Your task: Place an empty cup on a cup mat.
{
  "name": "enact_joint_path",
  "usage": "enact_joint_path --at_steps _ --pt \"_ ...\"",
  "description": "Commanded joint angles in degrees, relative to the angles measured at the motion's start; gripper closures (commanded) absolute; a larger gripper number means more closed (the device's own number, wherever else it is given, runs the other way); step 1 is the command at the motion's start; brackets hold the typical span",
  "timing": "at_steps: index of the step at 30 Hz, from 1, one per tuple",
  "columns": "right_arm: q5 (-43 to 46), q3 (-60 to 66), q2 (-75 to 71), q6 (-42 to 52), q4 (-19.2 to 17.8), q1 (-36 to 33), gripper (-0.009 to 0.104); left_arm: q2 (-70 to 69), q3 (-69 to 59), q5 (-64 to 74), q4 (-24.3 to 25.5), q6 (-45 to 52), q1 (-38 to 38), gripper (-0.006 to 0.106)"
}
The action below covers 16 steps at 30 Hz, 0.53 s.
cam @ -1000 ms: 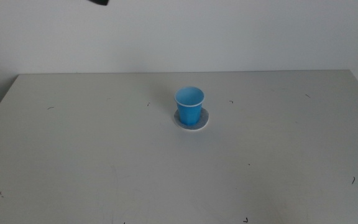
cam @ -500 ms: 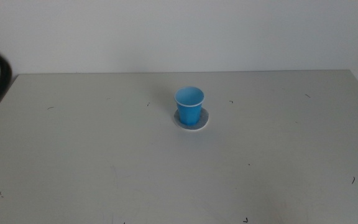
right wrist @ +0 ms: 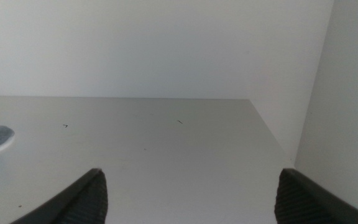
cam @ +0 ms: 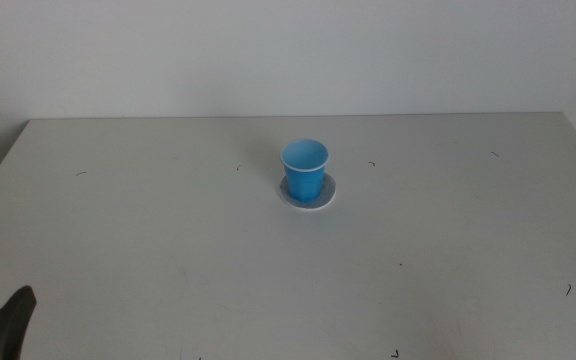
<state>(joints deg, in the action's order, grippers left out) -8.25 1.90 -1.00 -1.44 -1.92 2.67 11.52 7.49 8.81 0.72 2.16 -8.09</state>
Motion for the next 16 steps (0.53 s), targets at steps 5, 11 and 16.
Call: enact_joint_path --at_steps 5,11,16 --pt "4.48 -0.66 -1.1 0.49 -0.52 -0.11 0.001 -8.14 -5.94 -5.97 -0.37 -2.16 0.13 -0.005" --pt "4.48 -0.66 -1.1 0.49 -0.52 -0.11 0.001 -13.12 -8.92 -3.31 0.91 -2.16 0.59 -0.005" --pt "4.48 -0.66 -1.1 0.49 -0.52 -0.11 0.001 -13.05 -8.92 -2.95 0.91 -2.16 0.7 -0.005"
